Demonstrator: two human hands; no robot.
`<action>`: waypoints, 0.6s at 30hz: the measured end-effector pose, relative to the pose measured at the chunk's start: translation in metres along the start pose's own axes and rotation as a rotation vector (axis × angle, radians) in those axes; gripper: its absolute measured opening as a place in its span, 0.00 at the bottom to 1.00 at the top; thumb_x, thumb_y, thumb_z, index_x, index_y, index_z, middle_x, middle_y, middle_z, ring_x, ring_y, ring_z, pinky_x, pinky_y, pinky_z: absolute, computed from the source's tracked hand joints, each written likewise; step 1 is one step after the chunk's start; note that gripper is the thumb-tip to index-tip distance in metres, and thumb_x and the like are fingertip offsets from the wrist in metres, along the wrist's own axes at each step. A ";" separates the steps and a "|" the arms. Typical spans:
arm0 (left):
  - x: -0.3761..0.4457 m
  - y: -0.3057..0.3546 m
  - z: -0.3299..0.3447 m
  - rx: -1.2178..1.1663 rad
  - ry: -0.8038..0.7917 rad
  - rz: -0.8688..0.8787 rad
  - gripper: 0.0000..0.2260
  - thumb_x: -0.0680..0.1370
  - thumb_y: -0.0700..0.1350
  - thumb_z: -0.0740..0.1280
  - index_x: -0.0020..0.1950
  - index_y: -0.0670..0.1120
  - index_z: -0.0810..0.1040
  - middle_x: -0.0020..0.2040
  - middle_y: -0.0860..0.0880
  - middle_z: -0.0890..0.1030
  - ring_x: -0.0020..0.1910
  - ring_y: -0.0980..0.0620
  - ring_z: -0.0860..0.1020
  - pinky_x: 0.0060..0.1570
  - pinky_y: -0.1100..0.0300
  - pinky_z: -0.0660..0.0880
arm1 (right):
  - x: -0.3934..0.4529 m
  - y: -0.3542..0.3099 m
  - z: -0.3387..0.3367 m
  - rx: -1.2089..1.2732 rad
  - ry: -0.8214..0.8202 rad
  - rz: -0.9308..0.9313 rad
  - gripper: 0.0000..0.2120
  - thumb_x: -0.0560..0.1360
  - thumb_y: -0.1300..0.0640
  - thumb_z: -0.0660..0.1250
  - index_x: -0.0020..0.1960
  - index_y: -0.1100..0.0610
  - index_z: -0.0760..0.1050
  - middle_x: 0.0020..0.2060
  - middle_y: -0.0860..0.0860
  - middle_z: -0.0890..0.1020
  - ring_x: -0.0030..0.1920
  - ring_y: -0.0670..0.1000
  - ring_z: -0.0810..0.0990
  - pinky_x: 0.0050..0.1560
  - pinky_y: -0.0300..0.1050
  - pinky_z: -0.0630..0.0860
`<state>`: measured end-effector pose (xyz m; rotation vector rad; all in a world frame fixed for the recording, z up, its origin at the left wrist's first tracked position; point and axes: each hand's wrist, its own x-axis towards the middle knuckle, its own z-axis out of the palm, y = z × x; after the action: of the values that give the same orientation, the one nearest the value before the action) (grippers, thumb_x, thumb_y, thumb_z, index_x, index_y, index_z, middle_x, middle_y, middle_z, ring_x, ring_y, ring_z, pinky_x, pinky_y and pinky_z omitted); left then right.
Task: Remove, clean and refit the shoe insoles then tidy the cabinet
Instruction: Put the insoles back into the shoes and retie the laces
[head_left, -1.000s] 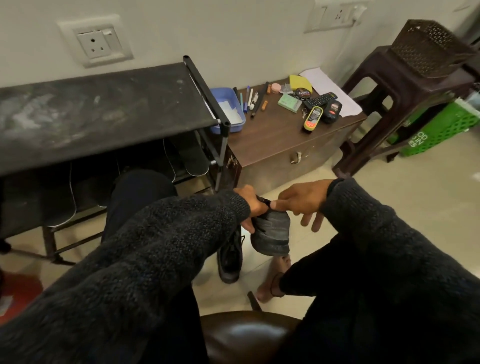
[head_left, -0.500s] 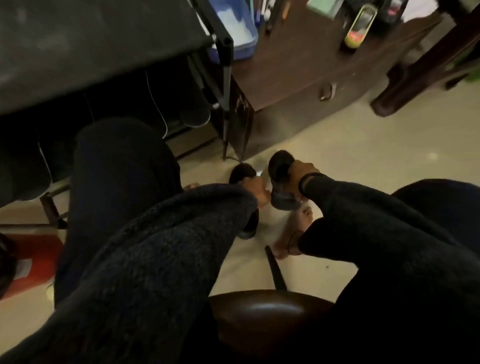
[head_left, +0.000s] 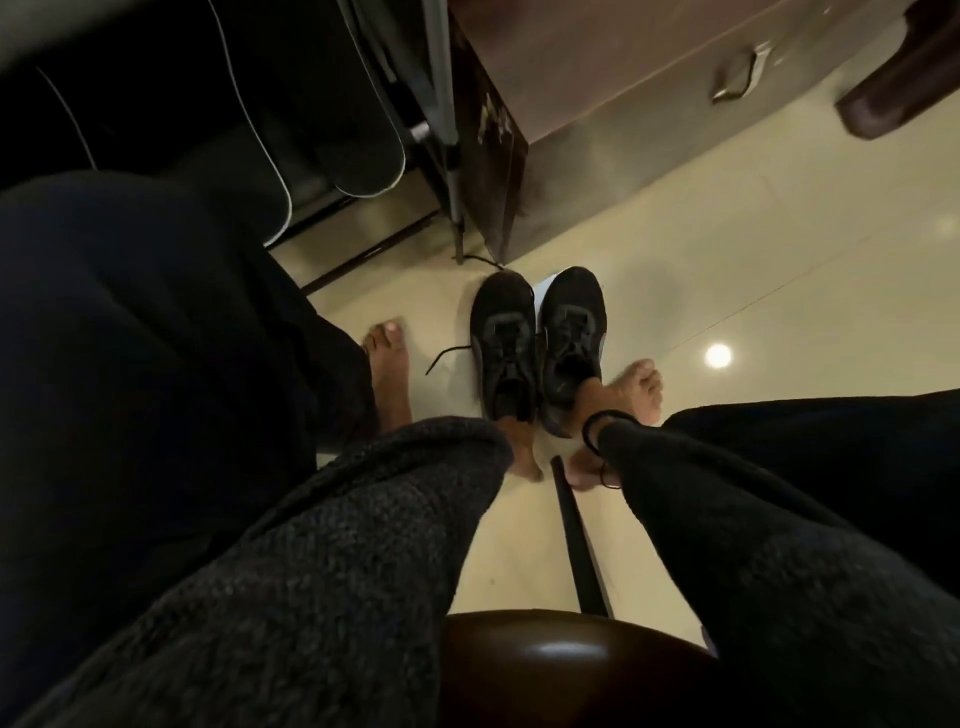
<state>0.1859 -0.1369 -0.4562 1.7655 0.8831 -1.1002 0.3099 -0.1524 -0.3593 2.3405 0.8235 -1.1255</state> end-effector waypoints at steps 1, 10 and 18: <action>-0.002 0.000 -0.002 0.014 0.013 0.000 0.30 0.78 0.55 0.71 0.76 0.44 0.68 0.74 0.43 0.70 0.73 0.42 0.69 0.68 0.53 0.68 | -0.003 -0.002 -0.010 -0.015 -0.045 -0.010 0.28 0.81 0.55 0.64 0.75 0.66 0.62 0.75 0.66 0.63 0.76 0.65 0.62 0.74 0.55 0.62; -0.024 -0.001 -0.026 0.101 0.061 -0.023 0.37 0.70 0.60 0.77 0.72 0.44 0.69 0.69 0.44 0.71 0.68 0.43 0.71 0.65 0.49 0.73 | 0.008 -0.005 0.007 0.021 -0.273 -0.138 0.20 0.83 0.51 0.64 0.71 0.60 0.70 0.69 0.55 0.75 0.69 0.59 0.73 0.68 0.49 0.69; -0.017 -0.005 -0.002 0.137 -0.094 -0.024 0.39 0.72 0.61 0.75 0.77 0.44 0.66 0.74 0.45 0.69 0.72 0.44 0.69 0.68 0.52 0.70 | 0.045 -0.005 0.024 0.248 -0.286 -0.210 0.16 0.78 0.62 0.67 0.66 0.64 0.76 0.60 0.62 0.81 0.44 0.54 0.78 0.34 0.43 0.73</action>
<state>0.1761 -0.1355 -0.4411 1.8019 0.7899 -1.2748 0.3160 -0.1480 -0.4101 2.2427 0.8804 -1.6916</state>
